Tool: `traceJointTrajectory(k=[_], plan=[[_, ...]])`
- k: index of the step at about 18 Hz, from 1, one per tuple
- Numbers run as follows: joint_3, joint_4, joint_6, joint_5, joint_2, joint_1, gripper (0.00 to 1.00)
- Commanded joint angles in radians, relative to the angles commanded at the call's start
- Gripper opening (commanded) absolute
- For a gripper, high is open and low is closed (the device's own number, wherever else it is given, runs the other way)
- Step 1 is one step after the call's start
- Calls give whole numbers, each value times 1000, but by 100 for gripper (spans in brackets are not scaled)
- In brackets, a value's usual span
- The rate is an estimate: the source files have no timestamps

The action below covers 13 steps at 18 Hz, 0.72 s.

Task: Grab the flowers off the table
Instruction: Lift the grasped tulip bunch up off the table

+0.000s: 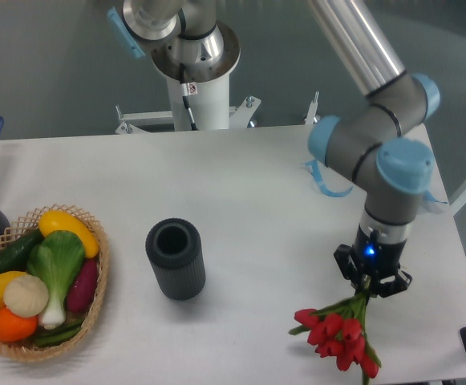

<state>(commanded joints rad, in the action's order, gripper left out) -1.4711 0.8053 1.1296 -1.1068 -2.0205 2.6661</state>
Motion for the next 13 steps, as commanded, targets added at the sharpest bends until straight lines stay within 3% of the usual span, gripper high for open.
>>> traceJointTrajectory(k=[6,13], plan=[[-3,0,-163,266,89,3,7],[-25,-2,-194,369,125,12,7]])
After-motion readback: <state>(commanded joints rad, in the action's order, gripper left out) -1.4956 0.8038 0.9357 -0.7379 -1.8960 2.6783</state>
